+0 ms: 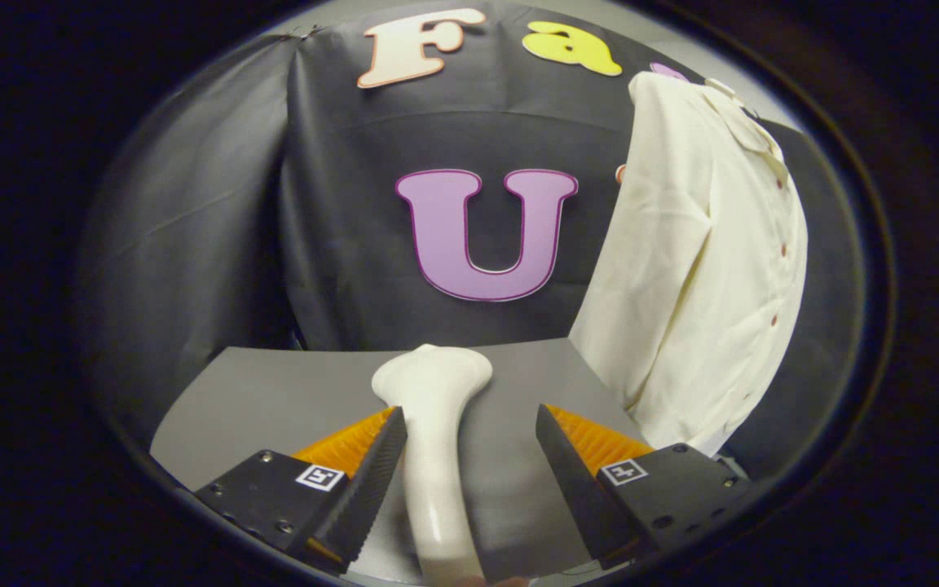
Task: Iron the clothes twice with a garment steamer, once on the left side and once on the right side.
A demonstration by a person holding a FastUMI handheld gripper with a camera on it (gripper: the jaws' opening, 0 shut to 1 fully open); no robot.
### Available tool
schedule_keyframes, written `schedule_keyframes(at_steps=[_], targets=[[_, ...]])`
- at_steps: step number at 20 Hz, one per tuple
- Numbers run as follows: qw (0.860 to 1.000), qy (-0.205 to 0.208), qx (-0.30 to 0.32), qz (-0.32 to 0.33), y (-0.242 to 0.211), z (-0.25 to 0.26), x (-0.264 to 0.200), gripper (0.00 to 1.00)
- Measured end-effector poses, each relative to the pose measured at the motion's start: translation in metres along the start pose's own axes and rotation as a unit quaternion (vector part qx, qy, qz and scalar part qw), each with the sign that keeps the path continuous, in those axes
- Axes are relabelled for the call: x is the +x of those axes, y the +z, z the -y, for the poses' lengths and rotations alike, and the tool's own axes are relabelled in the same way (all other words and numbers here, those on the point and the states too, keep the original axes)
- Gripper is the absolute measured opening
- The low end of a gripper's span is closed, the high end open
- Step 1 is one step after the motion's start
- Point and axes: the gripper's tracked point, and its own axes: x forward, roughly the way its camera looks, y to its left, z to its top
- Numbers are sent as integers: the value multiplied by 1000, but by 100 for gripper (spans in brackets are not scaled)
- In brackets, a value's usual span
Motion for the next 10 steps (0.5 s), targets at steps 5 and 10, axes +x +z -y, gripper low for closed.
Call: schedule_keyframes(at_steps=[5,10], targets=[[995,22,-41,-86,-33,-26,12,93],[991,26,-25,-130,-47,-31,8,76]])
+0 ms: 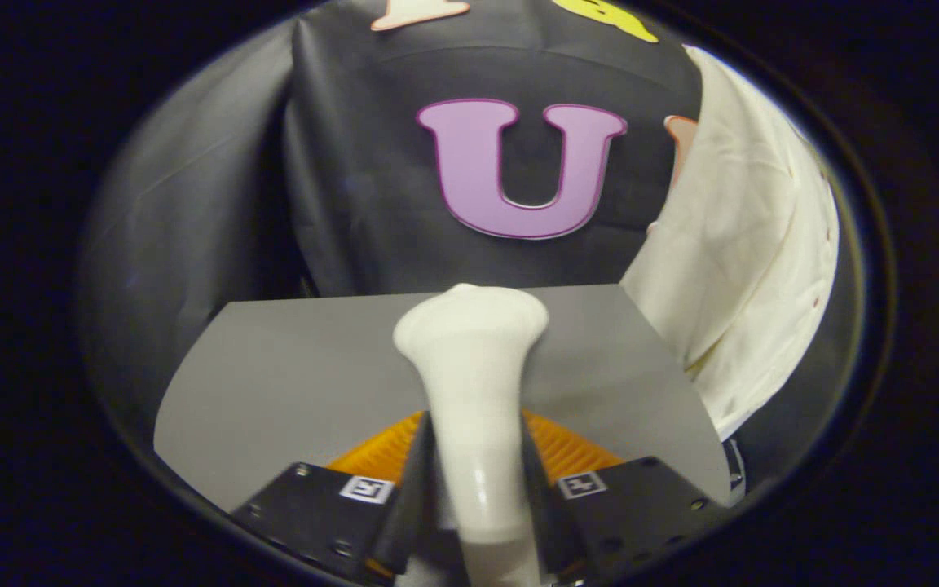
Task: Iron the clothes twice with a garment steamer, once on the left side and once on the right side.
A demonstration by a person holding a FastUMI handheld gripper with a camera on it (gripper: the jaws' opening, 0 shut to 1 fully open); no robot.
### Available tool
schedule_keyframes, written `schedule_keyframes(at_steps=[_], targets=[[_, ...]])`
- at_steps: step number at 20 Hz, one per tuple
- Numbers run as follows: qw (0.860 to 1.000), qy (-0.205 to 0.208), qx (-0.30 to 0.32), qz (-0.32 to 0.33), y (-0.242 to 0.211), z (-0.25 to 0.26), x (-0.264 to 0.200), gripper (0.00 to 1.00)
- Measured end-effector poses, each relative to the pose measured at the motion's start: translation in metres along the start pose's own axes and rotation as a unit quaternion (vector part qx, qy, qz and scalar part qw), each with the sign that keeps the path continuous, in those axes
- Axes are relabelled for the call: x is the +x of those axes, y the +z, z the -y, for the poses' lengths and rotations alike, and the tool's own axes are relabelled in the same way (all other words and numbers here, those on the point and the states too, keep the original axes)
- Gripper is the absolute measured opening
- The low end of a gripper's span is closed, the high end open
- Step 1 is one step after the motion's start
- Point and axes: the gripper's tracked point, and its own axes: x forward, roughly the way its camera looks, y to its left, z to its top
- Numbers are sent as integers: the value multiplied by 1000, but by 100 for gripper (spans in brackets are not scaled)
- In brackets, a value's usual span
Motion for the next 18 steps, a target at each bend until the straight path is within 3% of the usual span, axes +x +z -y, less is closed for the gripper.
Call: schedule_keyframes(at_steps=[2,6,12,15,18], targets=[[1000,8,-8,28,4,1,9,47],[990,-19,29,134,34,14,-35,40],[965,43,88,242,42,47,-127,38],[967,-12,63,246,27,80,-156,38],[961,-24,71,265,26,102,-171,34]])
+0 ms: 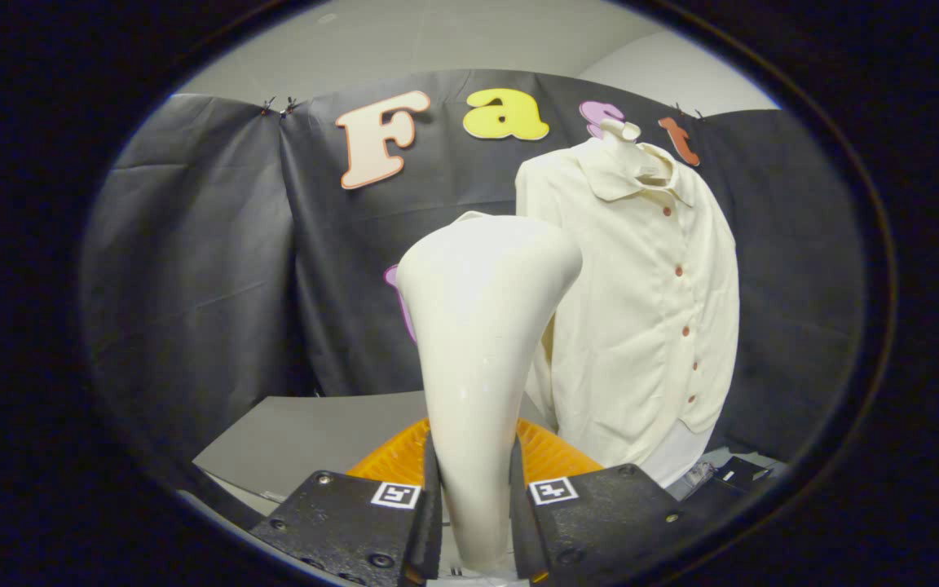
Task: Iron the clothes twice with a garment steamer, once on the left side and once on the right side.
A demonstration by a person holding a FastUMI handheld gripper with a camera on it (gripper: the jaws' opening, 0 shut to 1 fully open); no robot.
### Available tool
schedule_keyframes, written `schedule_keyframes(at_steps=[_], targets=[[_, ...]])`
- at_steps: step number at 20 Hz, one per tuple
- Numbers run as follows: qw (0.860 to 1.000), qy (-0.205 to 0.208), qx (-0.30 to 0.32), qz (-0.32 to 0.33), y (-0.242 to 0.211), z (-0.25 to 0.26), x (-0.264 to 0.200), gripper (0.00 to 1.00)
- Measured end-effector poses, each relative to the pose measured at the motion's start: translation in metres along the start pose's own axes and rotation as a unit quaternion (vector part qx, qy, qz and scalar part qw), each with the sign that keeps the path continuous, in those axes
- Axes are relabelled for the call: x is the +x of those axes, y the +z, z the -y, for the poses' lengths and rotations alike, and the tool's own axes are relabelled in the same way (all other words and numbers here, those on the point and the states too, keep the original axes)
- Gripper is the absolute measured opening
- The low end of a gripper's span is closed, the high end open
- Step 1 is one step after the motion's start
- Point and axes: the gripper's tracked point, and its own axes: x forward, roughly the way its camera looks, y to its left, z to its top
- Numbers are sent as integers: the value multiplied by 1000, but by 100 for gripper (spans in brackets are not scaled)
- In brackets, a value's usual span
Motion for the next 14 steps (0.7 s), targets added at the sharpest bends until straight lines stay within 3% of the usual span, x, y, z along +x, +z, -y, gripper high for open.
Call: schedule_keyframes(at_steps=[5,14], targets=[[999,-35,-36,15,25,58,-3,34],[998,-53,-22,0,63,149,63,34]])
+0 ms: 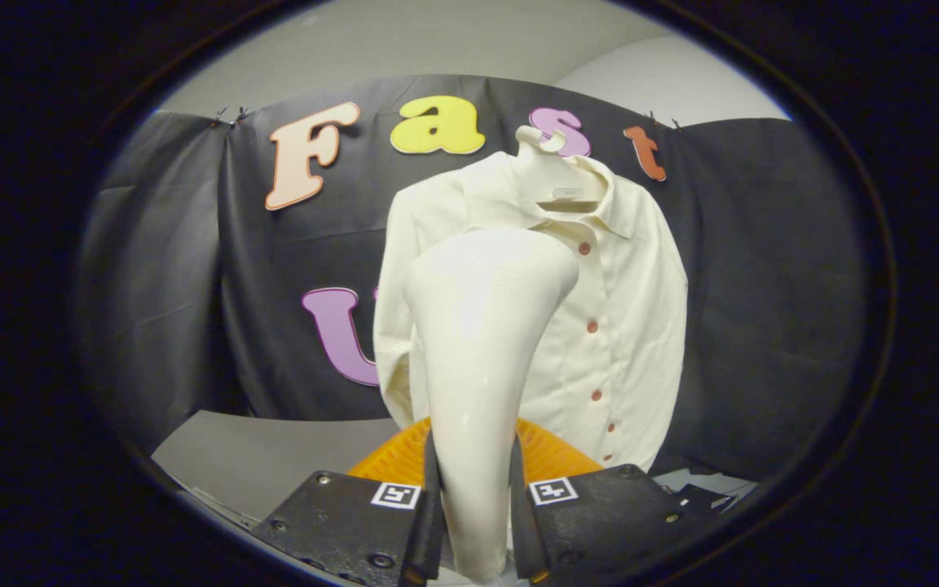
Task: Iron the clothes twice with a garment steamer, once on the left side and once on the right side.
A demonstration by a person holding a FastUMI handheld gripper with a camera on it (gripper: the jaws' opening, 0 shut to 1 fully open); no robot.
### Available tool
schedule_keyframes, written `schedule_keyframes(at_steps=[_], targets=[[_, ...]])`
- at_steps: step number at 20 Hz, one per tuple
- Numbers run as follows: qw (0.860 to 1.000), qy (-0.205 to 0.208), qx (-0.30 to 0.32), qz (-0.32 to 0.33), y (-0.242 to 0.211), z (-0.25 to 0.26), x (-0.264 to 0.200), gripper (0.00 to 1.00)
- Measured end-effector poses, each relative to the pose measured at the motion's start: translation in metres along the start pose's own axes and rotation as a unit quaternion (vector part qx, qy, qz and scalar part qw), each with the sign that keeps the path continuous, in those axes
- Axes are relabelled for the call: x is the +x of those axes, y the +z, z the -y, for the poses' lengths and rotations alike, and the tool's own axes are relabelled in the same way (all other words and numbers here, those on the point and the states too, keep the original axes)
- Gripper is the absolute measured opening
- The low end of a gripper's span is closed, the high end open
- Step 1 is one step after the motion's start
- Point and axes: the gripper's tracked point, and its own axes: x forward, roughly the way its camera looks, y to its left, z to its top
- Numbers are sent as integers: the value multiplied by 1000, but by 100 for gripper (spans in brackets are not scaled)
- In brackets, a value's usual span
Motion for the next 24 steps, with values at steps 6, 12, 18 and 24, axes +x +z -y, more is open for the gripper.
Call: schedule_keyframes(at_steps=[6,12,18,24], targets=[[999,10,-11,-30,1,21,51,35],[999,28,12,-23,-18,25,56,34],[999,7,36,-39,-73,38,52,34],[997,5,57,-59,-147,40,49,34]])
